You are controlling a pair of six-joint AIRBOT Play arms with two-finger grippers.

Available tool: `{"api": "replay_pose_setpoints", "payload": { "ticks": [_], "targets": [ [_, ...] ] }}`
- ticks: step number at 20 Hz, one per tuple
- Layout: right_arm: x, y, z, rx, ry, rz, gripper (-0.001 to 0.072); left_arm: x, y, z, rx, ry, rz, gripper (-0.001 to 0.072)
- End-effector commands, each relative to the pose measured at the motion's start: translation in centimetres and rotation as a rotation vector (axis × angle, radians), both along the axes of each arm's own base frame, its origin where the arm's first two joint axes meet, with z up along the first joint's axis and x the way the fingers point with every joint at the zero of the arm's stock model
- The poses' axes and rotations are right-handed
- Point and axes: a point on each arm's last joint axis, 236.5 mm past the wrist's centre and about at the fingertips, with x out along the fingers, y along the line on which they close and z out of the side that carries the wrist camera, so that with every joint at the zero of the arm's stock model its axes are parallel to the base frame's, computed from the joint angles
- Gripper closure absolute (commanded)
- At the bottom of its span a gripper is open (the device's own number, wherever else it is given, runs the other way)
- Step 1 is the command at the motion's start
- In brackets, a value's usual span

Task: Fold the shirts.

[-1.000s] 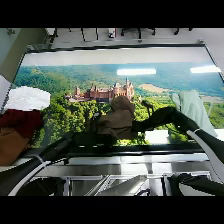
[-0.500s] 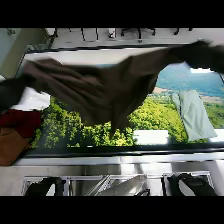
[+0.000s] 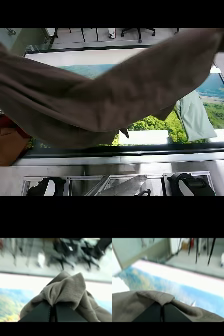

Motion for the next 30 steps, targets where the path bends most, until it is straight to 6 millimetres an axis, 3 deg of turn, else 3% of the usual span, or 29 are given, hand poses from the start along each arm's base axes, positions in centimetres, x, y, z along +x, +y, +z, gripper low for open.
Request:
{"api": "replay_pose_setpoints", "payload": {
  "ticks": [1,2,4,7,9,10,12,13,14,15,17,18,19,20,22,26,30],
  "targets": [
    [4.5,-0.1,-13.5,0.010,0.358,0.010,0.0696,9.3,-1.7,-7.8,-0.033,0.147,-0.148,0.0697],
    [5.5,-0.3,-19.0,0.028,0.485,-0.008,0.0696,12.5,-2.6,-11.6,-0.029,0.208,-0.169,0.0696],
    [6.0,-1.0,-30.1,0.079,0.718,-0.080,0.0695,18.4,-5.5,-21.2,-0.023,0.378,-0.227,0.0697],
    [4.7,-2.7,-44.5,0.123,0.983,-0.241,0.0695,24.3,-10.0,-35.6,-0.022,0.636,-0.301,0.0696],
    [3.2,-3.2,-50.0,0.117,1.112,-0.289,0.0695,26.4,-12.3,-41.7,-0.052,0.754,-0.344,0.0696],
    [2.9,-3.2,-51.5,0.117,1.158,-0.294,0.0695,27.2,-13.2,-43.8,-0.061,0.800,-0.364,0.0696],
    [3.4,-3.2,-53.0,0.134,1.188,-0.317,0.0695,28.2,-14.2,-46.1,-0.101,0.878,-0.382,0.0695],
    [4.0,-3.4,-53.1,0.136,1.178,-0.326,0.0695,28.4,-14.6,-45.8,-0.114,0.899,-0.395,0.0624],
    [4.6,-3.5,-52.9,0.138,1.163,-0.330,0.0695,28.4,-14.6,-45.3,-0.106,0.905,-0.417,0.0303],
    [5.3,-3.5,-52.3,0.140,1.146,-0.327,0.0695,28.5,-14.2,-44.3,-0.106,0.905,-0.423,0.0030],
    [6.9,-3.5,-50.7,0.143,1.103,-0.314,0.0674,27.8,-12.2,-41.7,-0.151,0.952,-0.408,0.0034],
    [7.6,-3.4,-49.9,0.139,1.087,-0.302,0.0580,26.9,-10.9,-40.7,-0.175,0.989,-0.394,0.0034],
    [8.2,-3.4,-49.1,0.126,1.071,-0.287,0.0419,25.3,-9.1,-40.0,-0.205,1.044,-0.373,0.0034],
    [8.5,-3.5,-48.4,0.103,1.059,-0.272,0.0336,23.3,-7.6,-39.7,-0.223,1.109,-0.366,0.0034],
    [8.3,-3.6,-47.5,0.041,1.064,-0.229,0.0321,17.9,-5.1,-40.1,-0.244,1.270,-0.362,0.0034],
    [6.8,-4.8,-45.5,0.001,1.099,-0.189,0.0321,7.6,-2.0,-44.3,-0.256,1.464,-0.229,0.0034],
    [6.9,-6.3,-45.0,0.022,1.091,-0.222,0.0322,-1.0,-3.0,-49.9,-0.332,1.525,-0.118,0.0034]
  ]
}}
